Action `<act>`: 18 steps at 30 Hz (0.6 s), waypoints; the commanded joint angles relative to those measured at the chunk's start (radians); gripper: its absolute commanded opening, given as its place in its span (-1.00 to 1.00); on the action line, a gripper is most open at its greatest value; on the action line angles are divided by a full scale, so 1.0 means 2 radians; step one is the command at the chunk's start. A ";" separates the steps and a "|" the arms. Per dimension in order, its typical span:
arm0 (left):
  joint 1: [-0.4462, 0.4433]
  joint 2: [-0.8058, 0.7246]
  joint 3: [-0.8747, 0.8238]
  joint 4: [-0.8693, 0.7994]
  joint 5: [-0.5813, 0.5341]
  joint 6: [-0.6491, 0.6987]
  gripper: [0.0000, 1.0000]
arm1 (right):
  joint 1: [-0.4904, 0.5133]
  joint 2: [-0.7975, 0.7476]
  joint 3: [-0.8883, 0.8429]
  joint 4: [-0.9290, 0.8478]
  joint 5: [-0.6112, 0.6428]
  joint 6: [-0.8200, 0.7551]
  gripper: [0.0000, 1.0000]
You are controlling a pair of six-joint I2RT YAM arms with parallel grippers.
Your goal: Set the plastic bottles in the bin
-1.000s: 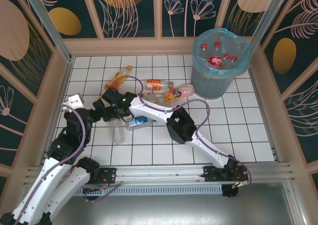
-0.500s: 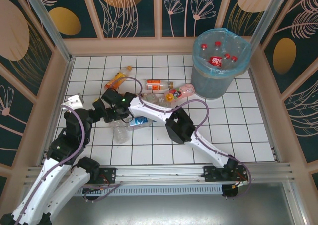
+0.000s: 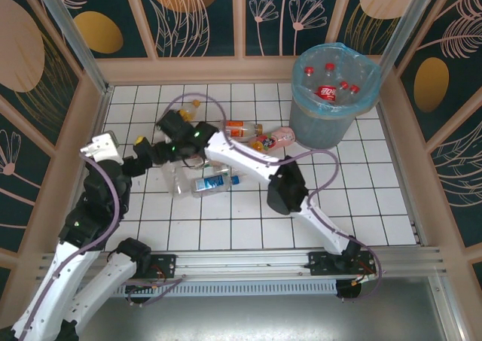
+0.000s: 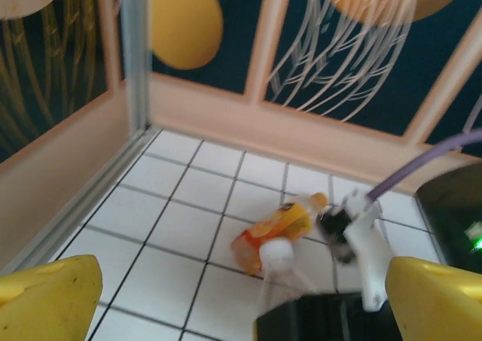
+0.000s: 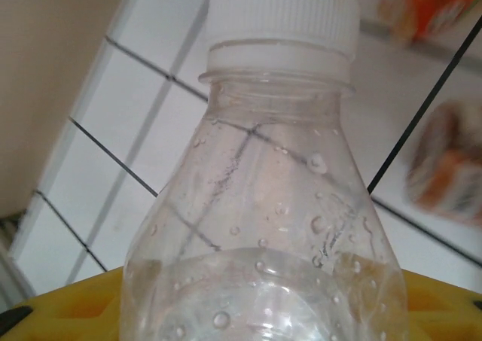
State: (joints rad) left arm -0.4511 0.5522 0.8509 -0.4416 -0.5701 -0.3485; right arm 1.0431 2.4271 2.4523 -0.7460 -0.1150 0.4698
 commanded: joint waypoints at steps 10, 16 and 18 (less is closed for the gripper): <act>-0.001 0.104 0.049 0.105 0.448 0.041 0.93 | -0.080 -0.275 -0.187 0.193 -0.047 -0.050 0.04; -0.001 0.121 0.049 0.140 0.449 0.038 0.95 | -0.100 -0.381 -0.295 0.243 0.053 -0.110 0.02; -0.001 0.127 0.047 0.145 0.437 0.038 0.95 | -0.118 -0.411 -0.314 0.251 0.108 -0.137 0.00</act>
State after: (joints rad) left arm -0.4511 0.7959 0.9352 -0.2283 0.2657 -0.2771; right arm 0.8528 1.6890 1.8599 -0.3416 -0.0528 0.2916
